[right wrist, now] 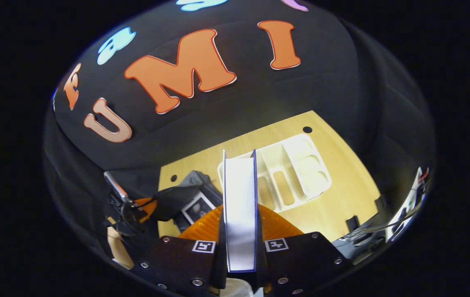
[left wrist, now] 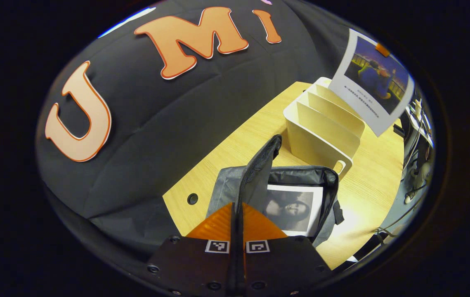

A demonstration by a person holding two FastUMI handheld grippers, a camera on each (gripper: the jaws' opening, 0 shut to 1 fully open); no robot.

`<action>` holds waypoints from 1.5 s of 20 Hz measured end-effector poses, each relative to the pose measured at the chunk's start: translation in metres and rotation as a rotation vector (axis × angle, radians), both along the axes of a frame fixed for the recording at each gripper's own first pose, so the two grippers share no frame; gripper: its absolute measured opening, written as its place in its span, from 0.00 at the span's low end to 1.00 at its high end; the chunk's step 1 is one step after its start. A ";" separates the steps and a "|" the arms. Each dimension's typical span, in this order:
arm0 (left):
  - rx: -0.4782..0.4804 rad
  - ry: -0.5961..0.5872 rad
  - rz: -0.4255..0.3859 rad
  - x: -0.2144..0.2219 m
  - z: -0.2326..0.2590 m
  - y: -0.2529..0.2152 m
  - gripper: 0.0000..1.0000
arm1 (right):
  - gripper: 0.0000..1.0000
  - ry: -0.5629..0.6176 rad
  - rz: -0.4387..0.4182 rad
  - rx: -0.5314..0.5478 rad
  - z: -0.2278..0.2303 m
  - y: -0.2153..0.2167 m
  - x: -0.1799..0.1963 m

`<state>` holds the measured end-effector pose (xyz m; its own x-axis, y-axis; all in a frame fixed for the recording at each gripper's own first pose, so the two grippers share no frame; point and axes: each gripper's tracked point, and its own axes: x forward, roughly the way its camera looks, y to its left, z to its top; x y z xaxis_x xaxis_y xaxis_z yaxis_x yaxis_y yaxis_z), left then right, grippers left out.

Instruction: Open the schoolbag, grab two books from the bookshelf and put them into the schoolbag.

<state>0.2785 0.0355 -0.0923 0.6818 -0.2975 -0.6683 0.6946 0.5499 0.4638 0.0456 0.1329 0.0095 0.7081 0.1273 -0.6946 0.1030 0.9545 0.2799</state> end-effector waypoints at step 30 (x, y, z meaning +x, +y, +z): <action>0.101 -0.118 -0.079 -0.023 0.023 -0.025 0.01 | 0.34 0.001 -0.447 0.866 -0.297 0.231 0.111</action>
